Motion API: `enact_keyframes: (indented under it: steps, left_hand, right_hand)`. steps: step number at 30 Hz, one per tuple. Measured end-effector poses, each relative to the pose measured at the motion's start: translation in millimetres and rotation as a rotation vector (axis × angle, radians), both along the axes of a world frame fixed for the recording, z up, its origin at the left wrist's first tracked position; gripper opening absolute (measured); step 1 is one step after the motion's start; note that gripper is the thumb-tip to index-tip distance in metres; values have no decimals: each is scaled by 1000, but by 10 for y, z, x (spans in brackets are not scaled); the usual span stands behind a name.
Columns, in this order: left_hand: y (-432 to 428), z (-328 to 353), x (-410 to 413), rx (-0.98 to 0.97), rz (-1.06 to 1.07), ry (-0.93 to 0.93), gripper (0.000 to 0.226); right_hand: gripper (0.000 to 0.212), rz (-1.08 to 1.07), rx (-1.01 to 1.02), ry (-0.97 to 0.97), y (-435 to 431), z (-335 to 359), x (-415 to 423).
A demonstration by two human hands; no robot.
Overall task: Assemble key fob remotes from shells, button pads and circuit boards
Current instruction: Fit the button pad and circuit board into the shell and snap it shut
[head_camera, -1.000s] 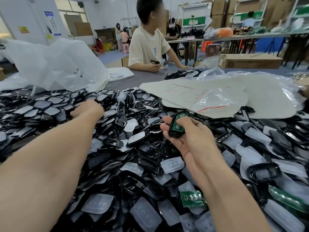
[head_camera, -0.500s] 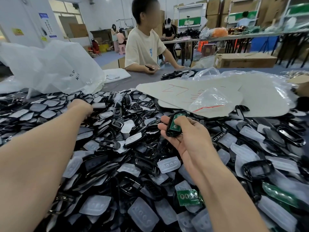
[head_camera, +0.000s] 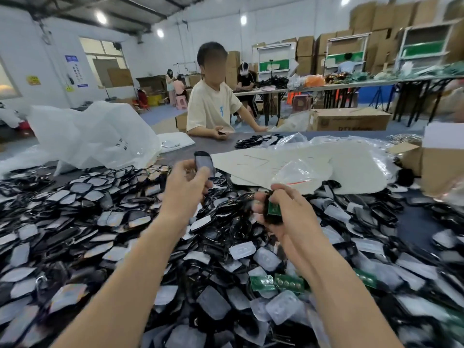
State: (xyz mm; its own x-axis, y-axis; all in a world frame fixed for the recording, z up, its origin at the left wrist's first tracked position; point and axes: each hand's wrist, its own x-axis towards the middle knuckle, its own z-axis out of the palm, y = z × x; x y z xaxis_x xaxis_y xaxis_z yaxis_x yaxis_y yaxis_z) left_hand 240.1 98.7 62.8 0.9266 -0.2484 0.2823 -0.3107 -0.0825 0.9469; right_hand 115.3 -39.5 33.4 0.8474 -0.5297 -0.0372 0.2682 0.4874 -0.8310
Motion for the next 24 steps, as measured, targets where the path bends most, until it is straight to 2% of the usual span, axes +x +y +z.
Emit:
enact_keyframes:
  steps: [3,6,12,14,17,21,24]
  left_hand:
    - [-368,-204,-789,-123,-190,19,13]
    - [-701,-438,-1430,-131,-340,-4,14]
    - [-1077,-627,-2057,6,-533,-169,18]
    - [-1132,-671,-2155,59,-565,-217,22]
    - [-1224,-756,-2290,123,-649,-244,27]
    - [-1344,-896,-2357,85,-597,-258,23]
    - [-1412,-967,-2389,24,-572,-174,19]
  right_hand:
    - [23,-73,-95,131,-227,-87,-360]
    - [16,-115,-175,204,-472,-206,-813]
    - [53,-262,-417,244,-738,-363,-1699]
    - [53,-290,-416,216,-786,-403,-1885]
    - [43,-273,-545,162,-781,-440,-2018]
    - [31,-308,-459,94,-846,-503,-2022]
    - [30,-320,-359,42,-890,-553,-1982]
